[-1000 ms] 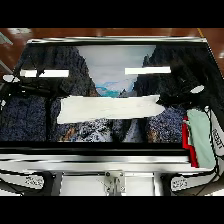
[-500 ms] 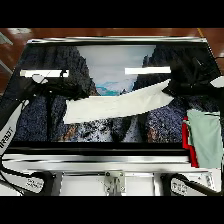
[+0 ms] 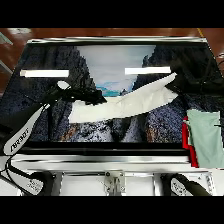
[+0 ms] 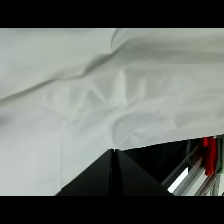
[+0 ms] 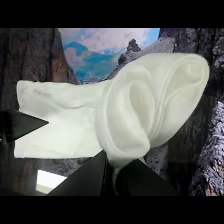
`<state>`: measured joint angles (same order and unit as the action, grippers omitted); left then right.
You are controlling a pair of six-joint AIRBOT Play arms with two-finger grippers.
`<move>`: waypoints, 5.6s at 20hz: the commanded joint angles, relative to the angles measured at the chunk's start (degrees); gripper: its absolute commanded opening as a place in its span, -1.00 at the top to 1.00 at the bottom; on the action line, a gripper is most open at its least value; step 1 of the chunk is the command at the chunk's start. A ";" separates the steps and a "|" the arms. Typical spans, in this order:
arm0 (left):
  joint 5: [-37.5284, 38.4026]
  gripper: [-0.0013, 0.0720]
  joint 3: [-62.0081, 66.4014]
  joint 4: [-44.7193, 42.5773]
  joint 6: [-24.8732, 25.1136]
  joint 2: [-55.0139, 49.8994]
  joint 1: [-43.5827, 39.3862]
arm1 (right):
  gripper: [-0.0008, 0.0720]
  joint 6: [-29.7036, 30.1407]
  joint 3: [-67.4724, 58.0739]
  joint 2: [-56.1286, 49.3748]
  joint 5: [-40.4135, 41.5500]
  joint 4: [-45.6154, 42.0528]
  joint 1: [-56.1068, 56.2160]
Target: Fold the shirts.
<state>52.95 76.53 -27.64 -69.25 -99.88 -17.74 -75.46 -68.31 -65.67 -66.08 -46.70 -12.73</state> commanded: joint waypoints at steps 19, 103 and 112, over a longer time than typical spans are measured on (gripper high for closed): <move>-13.00 0.88 0.09 43.36 9.99 -10.69 -14.38 | 0.82 3.13 -0.24 5.77 -1.92 16.94 1.25; 21.27 0.87 0.04 19.02 16.96 30.67 26.03 | 0.82 -10.93 -16.24 -5.16 -33.24 -2.25 -57.09; 21.22 0.87 0.02 18.99 17.00 30.67 25.81 | 0.82 -7.69 1.97 4.92 -34.82 -26.53 -62.93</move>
<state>74.15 76.55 -8.62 -52.29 -69.19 8.05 -83.55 -73.52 -63.96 -102.26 -67.79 -73.69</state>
